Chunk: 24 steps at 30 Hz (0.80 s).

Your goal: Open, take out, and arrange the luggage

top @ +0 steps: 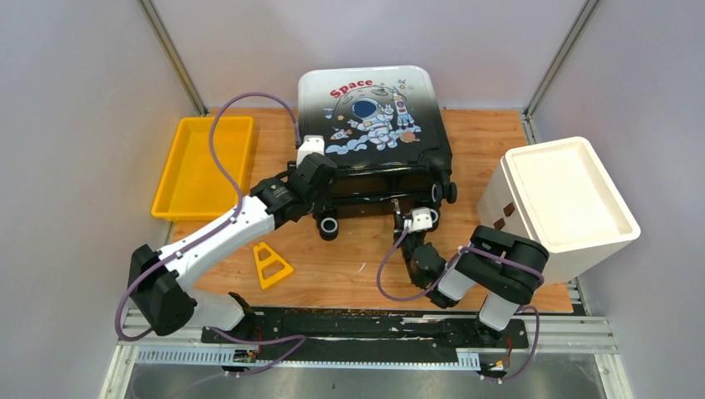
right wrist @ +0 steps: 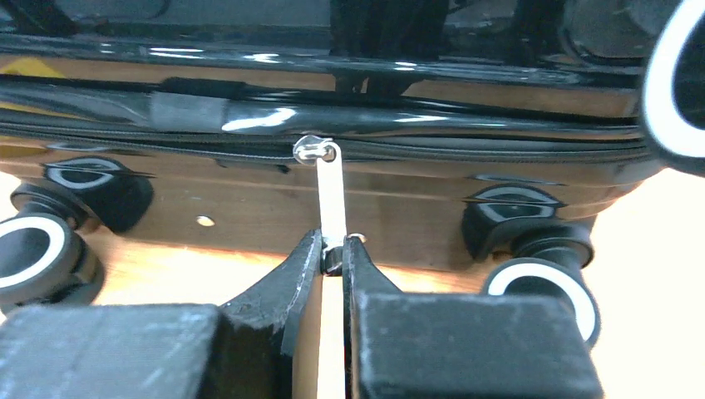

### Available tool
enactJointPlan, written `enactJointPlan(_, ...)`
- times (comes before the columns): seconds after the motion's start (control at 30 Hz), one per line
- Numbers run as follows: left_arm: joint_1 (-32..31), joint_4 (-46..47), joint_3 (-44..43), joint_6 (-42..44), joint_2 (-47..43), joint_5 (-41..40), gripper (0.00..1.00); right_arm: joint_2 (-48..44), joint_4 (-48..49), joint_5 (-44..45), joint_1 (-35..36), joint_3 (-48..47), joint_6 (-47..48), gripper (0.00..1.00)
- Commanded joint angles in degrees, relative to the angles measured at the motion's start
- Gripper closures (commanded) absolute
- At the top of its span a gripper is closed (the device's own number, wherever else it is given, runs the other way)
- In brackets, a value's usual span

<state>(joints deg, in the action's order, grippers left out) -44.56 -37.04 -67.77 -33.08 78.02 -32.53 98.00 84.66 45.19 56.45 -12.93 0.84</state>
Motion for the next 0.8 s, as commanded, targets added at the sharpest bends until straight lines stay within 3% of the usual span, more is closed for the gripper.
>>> enactJointPlan(0.0, 3.8, -3.8, -3.4, 5.5, -6.9, -3.7, 1.00, -0.4, 4.4, 6.5, -0.3, 1.9, 1.4, 1.00)
enactJointPlan(0.47, 12.3, -3.7, -4.8, 12.1, -8.4, 0.4, 1.00, -1.5, 7.9, 2.8, -0.3, 8.0, 0.9, 1.00)
enactJointPlan(0.77, 17.0, -2.5, -5.7, 17.5, -7.6, 0.6, 1.00, -0.4, 8.5, -7.5, -0.3, 9.2, 11.4, 1.00)
